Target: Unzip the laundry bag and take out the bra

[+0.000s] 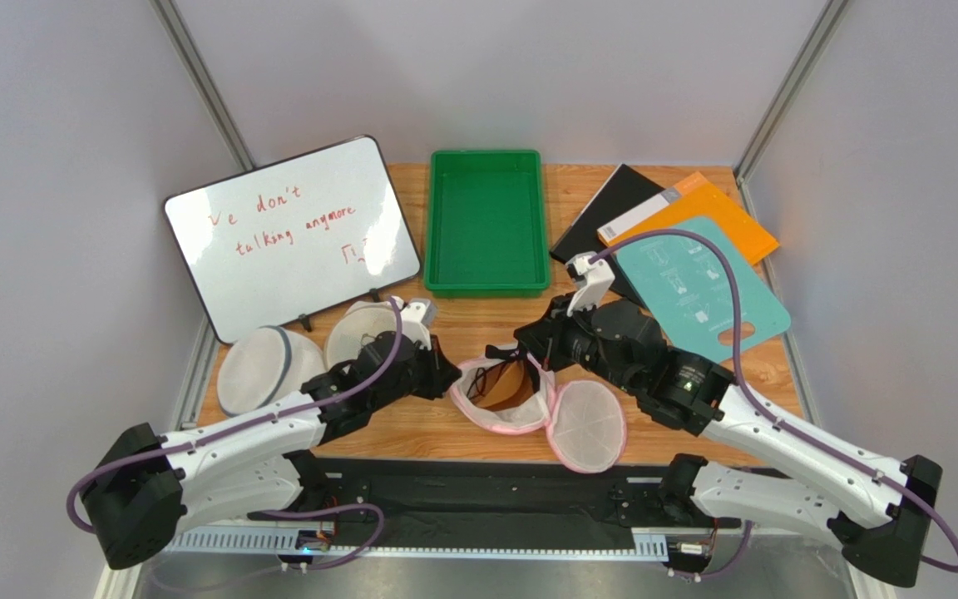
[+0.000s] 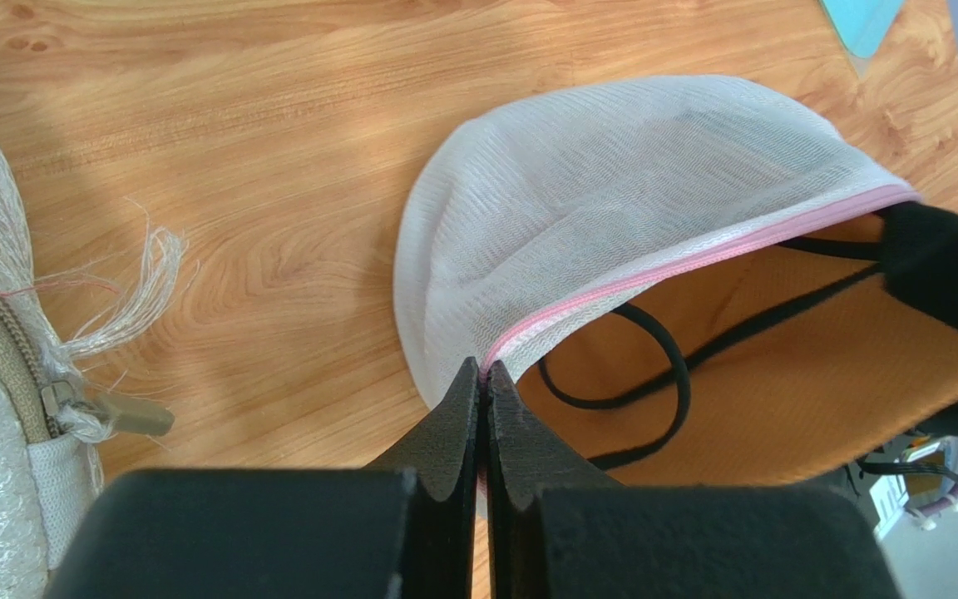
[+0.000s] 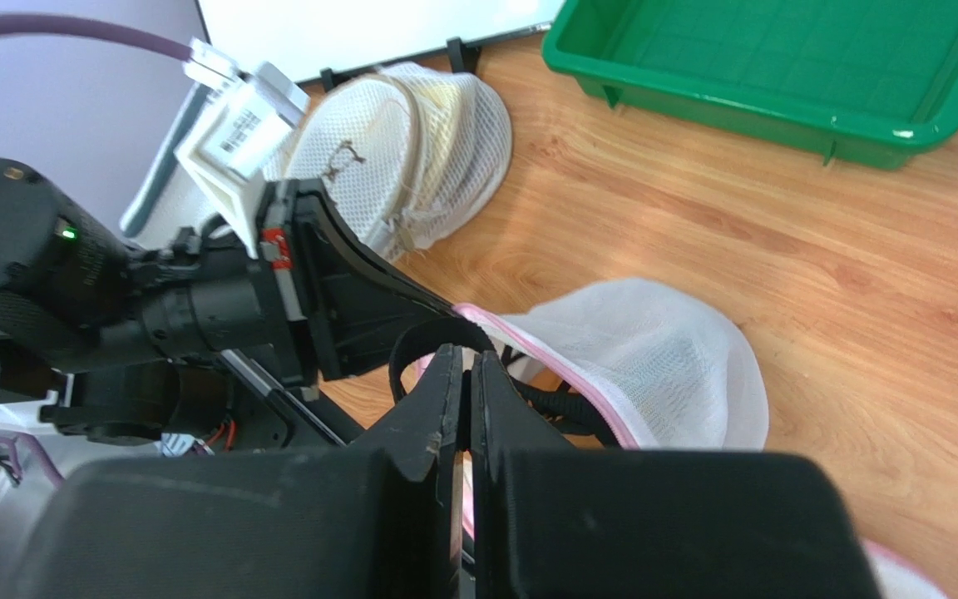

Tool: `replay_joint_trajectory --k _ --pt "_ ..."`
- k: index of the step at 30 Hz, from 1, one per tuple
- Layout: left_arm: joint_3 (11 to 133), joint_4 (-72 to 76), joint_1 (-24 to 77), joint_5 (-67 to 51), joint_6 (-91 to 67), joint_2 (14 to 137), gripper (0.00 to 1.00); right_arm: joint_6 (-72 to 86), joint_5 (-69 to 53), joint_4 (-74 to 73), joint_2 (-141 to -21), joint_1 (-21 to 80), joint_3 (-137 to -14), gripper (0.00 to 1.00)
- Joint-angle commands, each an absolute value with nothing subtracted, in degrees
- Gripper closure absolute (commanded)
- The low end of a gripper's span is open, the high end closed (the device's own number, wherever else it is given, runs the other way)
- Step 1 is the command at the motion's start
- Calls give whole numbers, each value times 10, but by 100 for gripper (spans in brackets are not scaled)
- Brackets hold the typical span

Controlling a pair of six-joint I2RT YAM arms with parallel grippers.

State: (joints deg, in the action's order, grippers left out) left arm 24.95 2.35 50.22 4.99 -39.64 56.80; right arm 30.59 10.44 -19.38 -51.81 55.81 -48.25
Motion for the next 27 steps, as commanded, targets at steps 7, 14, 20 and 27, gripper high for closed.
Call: replay_joint_trajectory --k 7,14,20,27 --pt "278 17 504 53 -390 574 100 302 93 -156 -492 559 -548 100" --pt "283 18 504 50 -387 593 100 316 59 -128 -475 556 -559 100" --pt "295 27 503 40 -388 623 100 321 30 -112 -466 558 -571 100" --pt "301 30 504 37 -389 642 100 290 9 -125 -478 545 -629 100"
